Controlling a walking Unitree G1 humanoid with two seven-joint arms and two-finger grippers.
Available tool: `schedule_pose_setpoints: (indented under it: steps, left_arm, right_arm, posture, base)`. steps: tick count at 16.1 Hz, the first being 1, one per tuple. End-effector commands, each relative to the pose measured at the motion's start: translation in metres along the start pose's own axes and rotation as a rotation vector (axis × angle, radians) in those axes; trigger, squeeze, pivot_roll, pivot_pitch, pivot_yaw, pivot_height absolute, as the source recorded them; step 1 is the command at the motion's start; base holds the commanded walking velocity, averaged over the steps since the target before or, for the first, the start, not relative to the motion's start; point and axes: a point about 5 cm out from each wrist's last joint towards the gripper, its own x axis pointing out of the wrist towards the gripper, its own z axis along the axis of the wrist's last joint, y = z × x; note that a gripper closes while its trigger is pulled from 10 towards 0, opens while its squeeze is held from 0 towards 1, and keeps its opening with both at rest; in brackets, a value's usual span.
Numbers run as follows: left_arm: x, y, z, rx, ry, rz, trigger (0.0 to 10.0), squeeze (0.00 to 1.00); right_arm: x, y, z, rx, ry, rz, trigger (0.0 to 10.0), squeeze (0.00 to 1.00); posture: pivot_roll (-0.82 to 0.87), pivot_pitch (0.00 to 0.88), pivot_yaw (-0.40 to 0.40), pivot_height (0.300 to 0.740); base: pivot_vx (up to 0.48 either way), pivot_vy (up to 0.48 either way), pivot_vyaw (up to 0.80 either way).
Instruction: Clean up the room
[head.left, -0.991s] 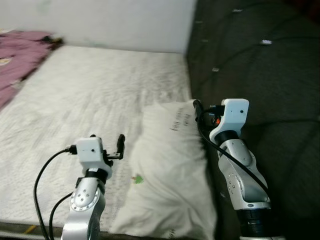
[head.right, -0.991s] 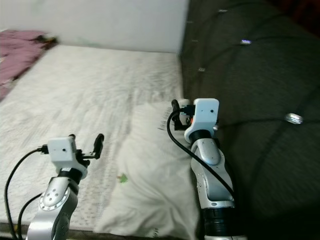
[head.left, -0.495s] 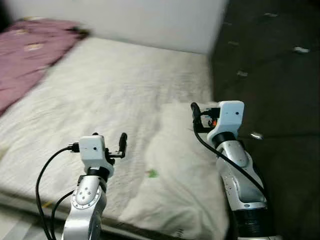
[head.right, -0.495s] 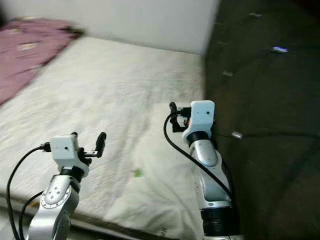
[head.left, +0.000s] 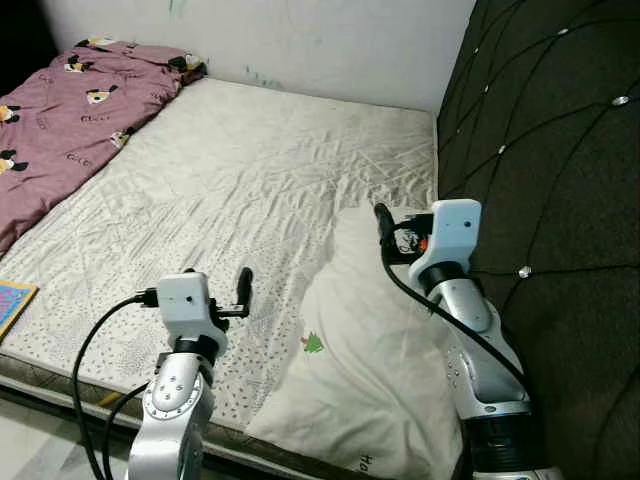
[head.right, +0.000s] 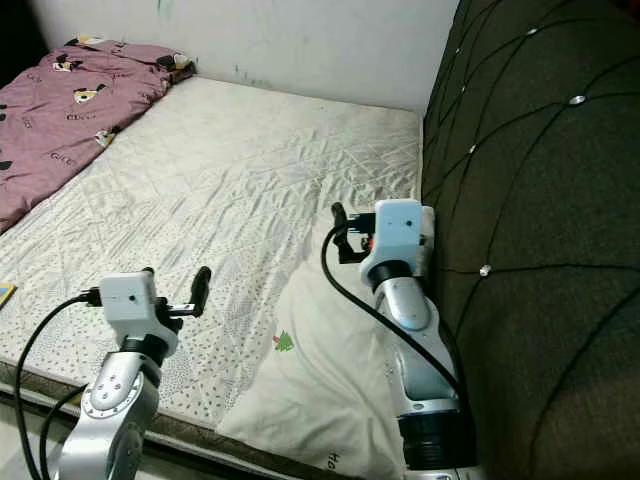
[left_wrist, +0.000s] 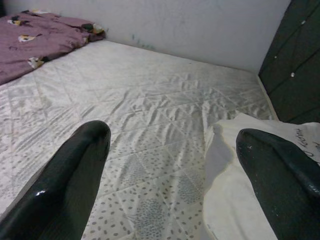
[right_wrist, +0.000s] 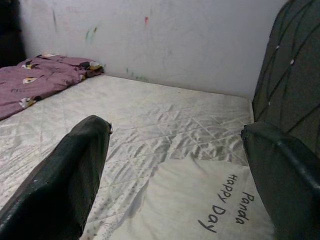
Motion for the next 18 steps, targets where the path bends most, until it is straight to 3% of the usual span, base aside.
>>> schedule_pose_setpoints:
  steps: [1, 18]
  left_arm:
    - [-0.0004, 0.0018, -0.0006, 0.004, 0.008, 0.011, 10.0, 0.0]
    - [0.0036, 0.0023, 0.0011, 0.025, 0.0, 0.009, 10.0, 0.0]
  right_arm:
    - [0.0004, -0.0008, -0.0022, -0.002, 0.008, -0.009, 10.0, 0.0]
    - [0.0016, -0.0002, -0.0062, 0.001, 0.017, -0.015, 10.0, 0.0]
  posture:
    - [0.04, 0.05, -0.037, 0.74]
    - [0.04, 0.054, -0.035, 0.74]
  base:
    - [0.0, 0.251, 0.0]
    - [0.0, 0.34, 0.0]
